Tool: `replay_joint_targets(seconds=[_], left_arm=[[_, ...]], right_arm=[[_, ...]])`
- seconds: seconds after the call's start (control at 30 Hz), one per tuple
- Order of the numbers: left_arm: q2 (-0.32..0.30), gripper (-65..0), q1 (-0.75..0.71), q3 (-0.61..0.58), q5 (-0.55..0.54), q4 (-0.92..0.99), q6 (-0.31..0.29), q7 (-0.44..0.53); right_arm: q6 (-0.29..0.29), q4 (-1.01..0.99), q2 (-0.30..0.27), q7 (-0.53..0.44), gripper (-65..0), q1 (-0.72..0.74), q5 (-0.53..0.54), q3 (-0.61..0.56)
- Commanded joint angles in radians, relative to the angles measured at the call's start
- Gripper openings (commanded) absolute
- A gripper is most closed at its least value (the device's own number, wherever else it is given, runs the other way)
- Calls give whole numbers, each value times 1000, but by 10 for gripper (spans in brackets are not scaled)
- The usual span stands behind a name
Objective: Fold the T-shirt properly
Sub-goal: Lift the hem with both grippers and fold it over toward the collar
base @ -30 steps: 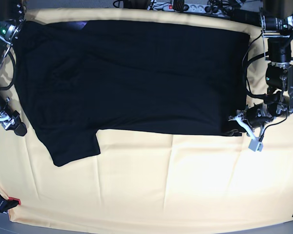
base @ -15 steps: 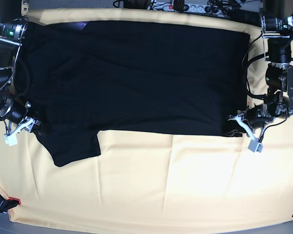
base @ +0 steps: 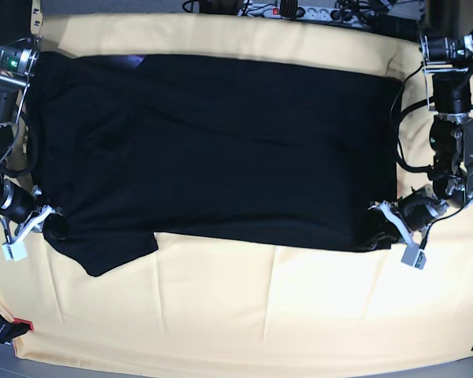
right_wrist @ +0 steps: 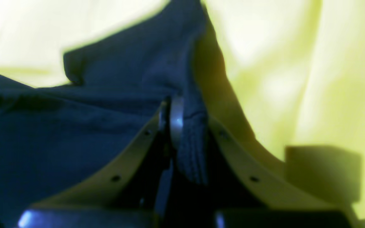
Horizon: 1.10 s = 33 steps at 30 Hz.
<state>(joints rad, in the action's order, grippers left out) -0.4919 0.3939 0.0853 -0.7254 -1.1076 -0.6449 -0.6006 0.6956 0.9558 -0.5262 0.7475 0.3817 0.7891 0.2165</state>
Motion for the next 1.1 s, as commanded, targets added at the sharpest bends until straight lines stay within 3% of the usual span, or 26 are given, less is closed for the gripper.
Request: replay_joint_targets(seconds=[0.0,0.13,0.33,0.47,0.57,0.67,0.8,1.07], left_arm=[[-14,-650,45,8,-19,-14,-20,24],[-16,-650,75,8,-80,-14,-53,-31],[-16,-650,46,8,-344,-16,-53,-289],[-40,-650,25,8,-458,-17,-53,-404],[-70,-650,13,9,-618,-30,-53,-488],[-92,-650,13,9,-758,-62,-53,-665],[-114,-650,11,9,-758,-94,-53,-790],[-198,-650,-6,9,-758,-95,-53,-796]], right_arm=[[3,20,-25,-28,-650,39,26,5],[3,36,-26,45,-650,59,55,4],[3,146,-43,193,-650,-6,204,4],[3,306,-90,208,-650,-122,210,5],[3,425,-128,208,-650,-204,209,7],[3,500,-157,208,-650,-270,206,7],[3,512,-194,225,-650,-311,205,7],[3,512,-234,278,-650,-310,201,7]])
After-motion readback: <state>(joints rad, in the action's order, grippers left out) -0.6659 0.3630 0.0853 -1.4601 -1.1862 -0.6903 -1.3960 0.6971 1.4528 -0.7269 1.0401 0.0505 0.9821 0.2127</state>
